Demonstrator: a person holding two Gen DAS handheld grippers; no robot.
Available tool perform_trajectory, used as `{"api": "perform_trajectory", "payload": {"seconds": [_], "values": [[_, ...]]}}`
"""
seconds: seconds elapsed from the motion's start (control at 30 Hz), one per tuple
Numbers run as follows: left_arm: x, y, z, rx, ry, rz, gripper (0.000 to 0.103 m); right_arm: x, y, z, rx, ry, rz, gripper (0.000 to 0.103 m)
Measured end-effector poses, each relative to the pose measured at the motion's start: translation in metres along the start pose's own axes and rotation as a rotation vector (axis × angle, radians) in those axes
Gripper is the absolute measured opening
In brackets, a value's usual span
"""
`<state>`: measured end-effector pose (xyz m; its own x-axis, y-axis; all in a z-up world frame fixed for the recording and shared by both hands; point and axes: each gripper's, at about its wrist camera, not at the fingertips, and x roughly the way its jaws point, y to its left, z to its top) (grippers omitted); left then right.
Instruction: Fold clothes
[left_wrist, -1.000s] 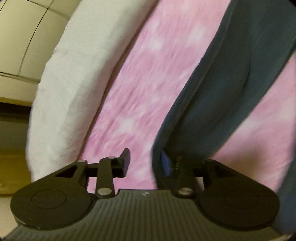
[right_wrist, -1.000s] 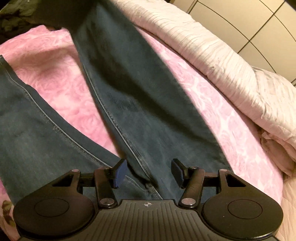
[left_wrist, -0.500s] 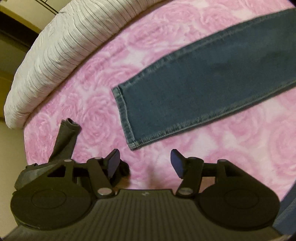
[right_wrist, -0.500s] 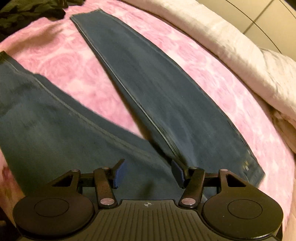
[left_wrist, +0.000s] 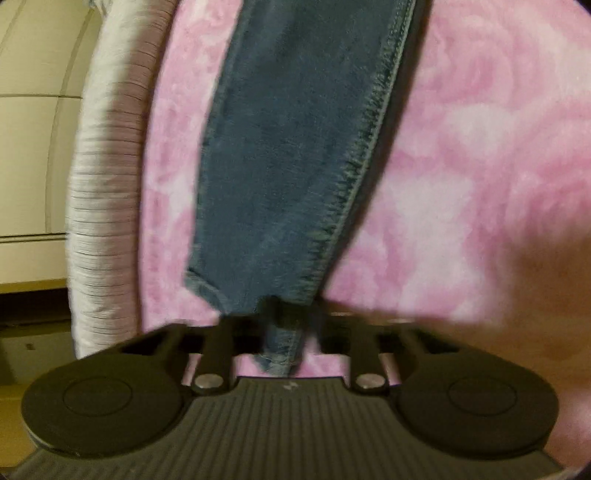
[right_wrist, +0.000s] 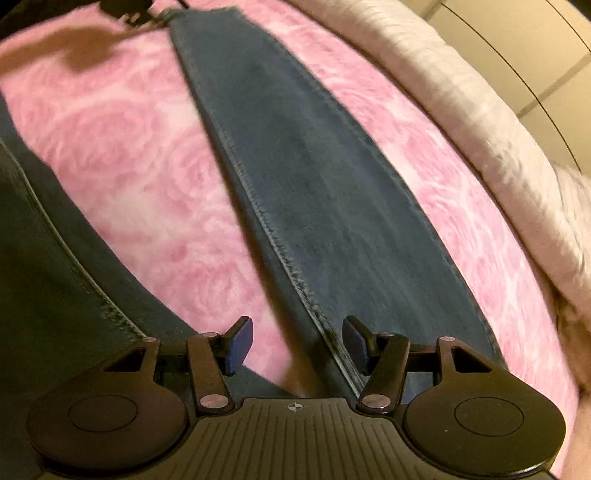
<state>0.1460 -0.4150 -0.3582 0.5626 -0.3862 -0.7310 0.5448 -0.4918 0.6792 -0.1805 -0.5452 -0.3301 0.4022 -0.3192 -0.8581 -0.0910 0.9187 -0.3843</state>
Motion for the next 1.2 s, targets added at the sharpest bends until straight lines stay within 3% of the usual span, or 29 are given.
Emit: {"api": "perform_trajectory", "payload": {"seconds": [0.17,0.37,0.47,0.63,0.77,0.97,1.2], "values": [[-0.011,0.009,-0.008,-0.041,-0.008,0.016,0.01,0.017,-0.002,0.008,-0.002,0.036,-0.005,0.057],[-0.019,0.006,0.004,-0.089,0.069,-0.001,0.017,-0.026,-0.016,-0.003,0.174,0.042,0.01,0.057],[-0.039,0.006,0.013,-0.157,0.075,0.007,0.028,-0.058,-0.02,-0.033,0.261,0.08,-0.013,0.057],[-0.1,-0.006,0.046,-0.288,0.018,-0.068,0.031,-0.104,-0.048,-0.116,0.484,0.196,-0.089,0.057],[-0.16,-0.024,0.1,-0.334,-0.08,-0.132,0.036,-0.131,-0.088,-0.19,0.698,0.254,-0.138,0.058],[-0.224,-0.057,0.219,-0.369,-0.233,-0.248,0.037,-0.14,-0.158,-0.276,0.849,0.171,-0.1,0.057],[-0.26,-0.102,0.381,-0.224,-0.381,-0.318,0.038,-0.088,-0.212,-0.335,0.871,0.106,0.162,0.051]]}}
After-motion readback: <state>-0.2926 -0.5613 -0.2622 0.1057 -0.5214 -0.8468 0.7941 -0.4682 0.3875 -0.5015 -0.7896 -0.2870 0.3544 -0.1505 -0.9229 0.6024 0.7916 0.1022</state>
